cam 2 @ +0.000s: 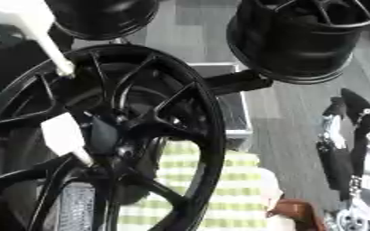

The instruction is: Pull the pin out of the wheel hub.

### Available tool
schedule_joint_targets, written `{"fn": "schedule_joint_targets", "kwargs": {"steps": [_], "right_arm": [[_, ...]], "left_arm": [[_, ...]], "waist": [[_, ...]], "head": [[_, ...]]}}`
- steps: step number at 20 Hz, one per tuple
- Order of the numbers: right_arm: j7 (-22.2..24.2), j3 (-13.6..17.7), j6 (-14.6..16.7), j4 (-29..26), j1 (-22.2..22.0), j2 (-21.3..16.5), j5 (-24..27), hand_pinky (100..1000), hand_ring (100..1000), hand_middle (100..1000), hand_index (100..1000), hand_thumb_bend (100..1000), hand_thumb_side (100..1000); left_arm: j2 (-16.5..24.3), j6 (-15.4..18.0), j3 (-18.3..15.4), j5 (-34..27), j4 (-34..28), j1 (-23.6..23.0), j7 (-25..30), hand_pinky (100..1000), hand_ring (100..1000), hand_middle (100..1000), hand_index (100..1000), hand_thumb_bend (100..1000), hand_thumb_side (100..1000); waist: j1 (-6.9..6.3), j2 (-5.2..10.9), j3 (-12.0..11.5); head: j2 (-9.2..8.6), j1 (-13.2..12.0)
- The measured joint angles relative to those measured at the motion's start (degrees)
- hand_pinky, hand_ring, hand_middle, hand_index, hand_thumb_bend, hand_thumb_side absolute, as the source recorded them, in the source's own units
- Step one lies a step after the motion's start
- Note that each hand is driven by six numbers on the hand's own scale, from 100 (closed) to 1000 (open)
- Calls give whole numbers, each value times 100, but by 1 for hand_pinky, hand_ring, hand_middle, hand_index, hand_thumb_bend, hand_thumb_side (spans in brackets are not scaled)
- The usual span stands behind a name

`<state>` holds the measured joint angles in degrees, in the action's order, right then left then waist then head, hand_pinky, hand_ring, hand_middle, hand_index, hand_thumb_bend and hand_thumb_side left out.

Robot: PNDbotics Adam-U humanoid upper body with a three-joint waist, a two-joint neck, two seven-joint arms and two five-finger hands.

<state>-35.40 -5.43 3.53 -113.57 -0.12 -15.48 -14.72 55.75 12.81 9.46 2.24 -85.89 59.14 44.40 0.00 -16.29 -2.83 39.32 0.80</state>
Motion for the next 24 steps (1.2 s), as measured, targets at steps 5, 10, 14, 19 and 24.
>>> {"fn": "schedule_joint_targets", "kwargs": {"steps": [5, 10, 14, 19, 24], "right_arm": [[-124, 103, 29, 0, -48, -47, -72, 919, 840, 674, 802, 100, 667], [-192, 154, 44, 0, -75, -51, -86, 918, 840, 674, 802, 100, 666], [-199, 155, 50, 0, -73, -51, -86, 918, 840, 673, 802, 100, 667], [-203, 155, 49, 0, -56, -48, -86, 918, 840, 672, 802, 100, 668], [-211, 155, 42, 0, -35, -43, -86, 918, 840, 671, 802, 100, 670]], "left_arm": [[599, -450, -987, 155, 1048, -713, -1311, 590, 498, 347, 464, 100, 297], [928, -602, -1506, 525, 1999, -1363, -2294, 610, 512, 376, 493, 100, 284], [978, -601, -1604, 834, 2463, -1687, -2691, 640, 549, 450, 563, 100, 269], [978, -665, -1606, 1455, 2852, -1908, -3079, 658, 568, 474, 590, 100, 264], [960, -742, -1600, 1878, 3178, -2056, -3323, 792, 786, 763, 851, 100, 246]], "waist": [[-21, 55, -87], [17, 79, -118], [59, 79, -114], [72, 63, -75], [64, 33, -37]], "head": [[40, 100], [40, 138], [40, 144], [36, 140], [34, 137]]}}
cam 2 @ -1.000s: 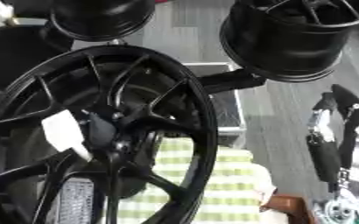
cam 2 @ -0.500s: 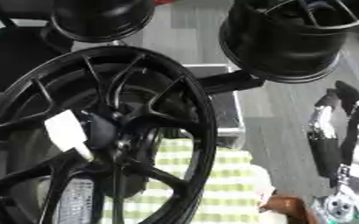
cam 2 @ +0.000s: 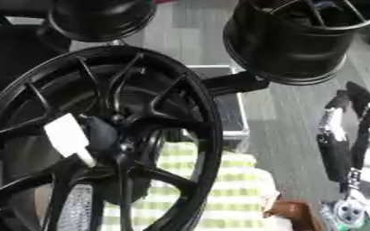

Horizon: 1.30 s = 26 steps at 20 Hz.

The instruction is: Pull the pin out of the wheel hub.

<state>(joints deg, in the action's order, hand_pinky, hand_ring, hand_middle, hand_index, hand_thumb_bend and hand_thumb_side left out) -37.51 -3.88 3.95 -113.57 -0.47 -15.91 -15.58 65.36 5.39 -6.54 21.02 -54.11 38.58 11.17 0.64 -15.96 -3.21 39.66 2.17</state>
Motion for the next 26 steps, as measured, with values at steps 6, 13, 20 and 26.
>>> {"fn": "schedule_joint_targets", "kwargs": {"steps": [6, 13, 20, 26], "right_arm": [[0, -1, -4, 0, 29, 7, 0, 918, 840, 670, 802, 100, 670], [1, -1, -5, 0, 44, 25, 2, 918, 840, 670, 802, 100, 670], [3, -1, -7, 0, 46, 44, 7, 918, 840, 670, 802, 100, 670], [2, -1, -5, 0, 44, 49, 7, 917, 839, 670, 802, 100, 666]], "left_arm": [[-169, 294, 54, 70, 224, -84, 434, 918, 939, 913, 990, 100, 972], [-198, 550, 68, 109, 224, -119, 545, 916, 938, 908, 985, 100, 861], [-252, 703, 70, 108, 201, -119, 668, 889, 909, 872, 952, 100, 698], [-351, 697, 33, -696, -363, -130, 348, 794, 794, 761, 826, 100, 478]], "waist": [[-13, -3, 26], [-7, -26, 36], [-8, -26, 41], [19, -26, 15]], "head": [[-31, 0], [-45, 4], [-45, 11], [-45, 15]]}}
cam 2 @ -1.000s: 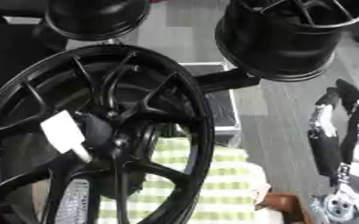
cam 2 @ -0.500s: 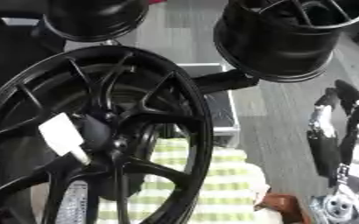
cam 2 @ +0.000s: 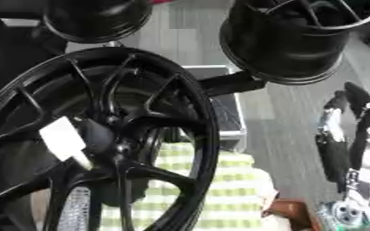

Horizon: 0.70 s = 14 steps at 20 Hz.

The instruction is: Pull the pin out of the wheel hub.

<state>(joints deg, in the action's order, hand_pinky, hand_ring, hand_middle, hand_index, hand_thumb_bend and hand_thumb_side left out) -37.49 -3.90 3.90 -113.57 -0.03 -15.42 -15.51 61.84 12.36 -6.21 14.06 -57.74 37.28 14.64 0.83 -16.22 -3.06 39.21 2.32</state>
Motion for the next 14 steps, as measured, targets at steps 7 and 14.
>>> {"fn": "schedule_joint_targets", "kwargs": {"steps": [7, 14], "right_arm": [[-30, 1, 72, 0, -2, 0, -8, 916, 838, 669, 801, 100, 660], [-23, 0, 173, 0, 22, 0, -43, 915, 838, 670, 800, 100, 669]], "left_arm": [[-237, 0, -44, -2936, -3047, -687, -1320, 778, 767, 737, 833, 100, 565], [-1294, 218, 94, -3807, -5447, -1473, -1805, 773, 758, 726, 825, 100, 425]], "waist": [[104, 0, -38], [239, -2, -17]], "head": [[-4, -6], [-5, -71]]}}
